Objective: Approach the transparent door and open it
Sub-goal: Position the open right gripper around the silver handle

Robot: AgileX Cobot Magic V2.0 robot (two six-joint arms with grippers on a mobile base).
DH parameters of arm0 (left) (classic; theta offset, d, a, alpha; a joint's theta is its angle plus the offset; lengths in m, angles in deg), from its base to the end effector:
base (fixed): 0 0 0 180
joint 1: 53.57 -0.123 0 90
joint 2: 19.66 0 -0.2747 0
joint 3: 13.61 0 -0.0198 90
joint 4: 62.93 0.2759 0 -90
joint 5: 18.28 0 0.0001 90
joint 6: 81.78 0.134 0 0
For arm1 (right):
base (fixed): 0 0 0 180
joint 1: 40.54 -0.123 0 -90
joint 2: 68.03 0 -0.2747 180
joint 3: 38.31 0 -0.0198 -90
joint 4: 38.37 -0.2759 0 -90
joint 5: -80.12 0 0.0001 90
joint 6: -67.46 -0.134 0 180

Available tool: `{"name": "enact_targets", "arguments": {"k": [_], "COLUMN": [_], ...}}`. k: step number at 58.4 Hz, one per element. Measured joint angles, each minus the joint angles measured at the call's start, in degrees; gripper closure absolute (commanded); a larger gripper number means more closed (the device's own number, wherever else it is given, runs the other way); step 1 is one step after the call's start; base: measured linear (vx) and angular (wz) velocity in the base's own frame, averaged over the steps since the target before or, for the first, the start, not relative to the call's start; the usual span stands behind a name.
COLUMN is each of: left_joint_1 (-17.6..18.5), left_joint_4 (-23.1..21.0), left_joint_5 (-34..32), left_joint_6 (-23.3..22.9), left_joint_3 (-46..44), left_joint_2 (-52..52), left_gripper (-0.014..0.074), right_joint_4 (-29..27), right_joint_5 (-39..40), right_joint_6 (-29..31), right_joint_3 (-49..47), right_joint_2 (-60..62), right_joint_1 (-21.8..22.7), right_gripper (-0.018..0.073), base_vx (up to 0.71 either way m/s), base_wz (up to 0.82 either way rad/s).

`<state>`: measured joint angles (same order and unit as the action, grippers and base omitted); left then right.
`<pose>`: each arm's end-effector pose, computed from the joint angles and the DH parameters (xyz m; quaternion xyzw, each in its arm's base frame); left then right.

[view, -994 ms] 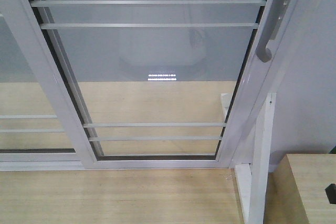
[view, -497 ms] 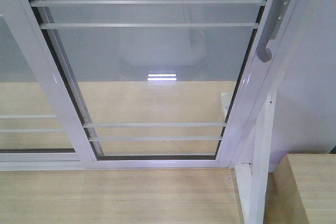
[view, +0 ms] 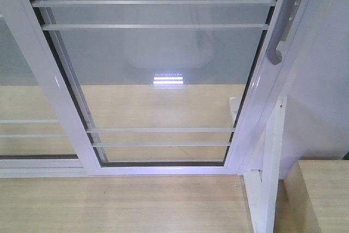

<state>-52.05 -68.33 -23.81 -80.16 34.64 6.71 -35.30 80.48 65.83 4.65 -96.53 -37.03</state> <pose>0.1399 -0.0025 0.3850 -0.0148 0.5670 -0.0353 0.8228 0.1404 -0.0086 0.4039 0.0104 0.5813 -0.0350 0.8129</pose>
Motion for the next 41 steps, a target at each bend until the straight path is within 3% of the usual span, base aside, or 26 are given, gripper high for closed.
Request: {"name": "enact_targets", "arguments": {"k": [8, 21, 30, 41], "left_joint_1": [0.0, 0.0, 0.0, 0.0], "left_joint_4": [0.0, 0.0, 0.0, 0.0], "left_joint_5": [-0.7, 3.9, 4.3, 4.3], "left_joint_6": [0.0, -0.7, -3.0, -3.9], "left_joint_3": [-2.0, -2.1, -2.1, -2.1], "left_joint_2": [10.6, 21.5, 24.9, 28.1], "left_gripper": [0.06, 0.055, 0.0455, 0.0317], "right_joint_4": [0.0, -1.1, -1.1, -1.2], "right_joint_5": [1.1, -0.4, 0.1, 2.7], "right_joint_6": [0.0, -0.1, 0.2, 0.9], "right_joint_3": [-1.1, -1.1, -1.1, -1.1], "right_joint_2": [-10.3, -22.4, -27.3, -33.4], "right_joint_1": [0.0, 0.0, 0.0, 0.0], "right_gripper": [0.0561, 0.0522, 0.0428, 0.0239], "base_vx": [0.0, 0.0, 0.0, 0.0], "base_wz": [0.0, 0.0, 0.0, 0.0]}}
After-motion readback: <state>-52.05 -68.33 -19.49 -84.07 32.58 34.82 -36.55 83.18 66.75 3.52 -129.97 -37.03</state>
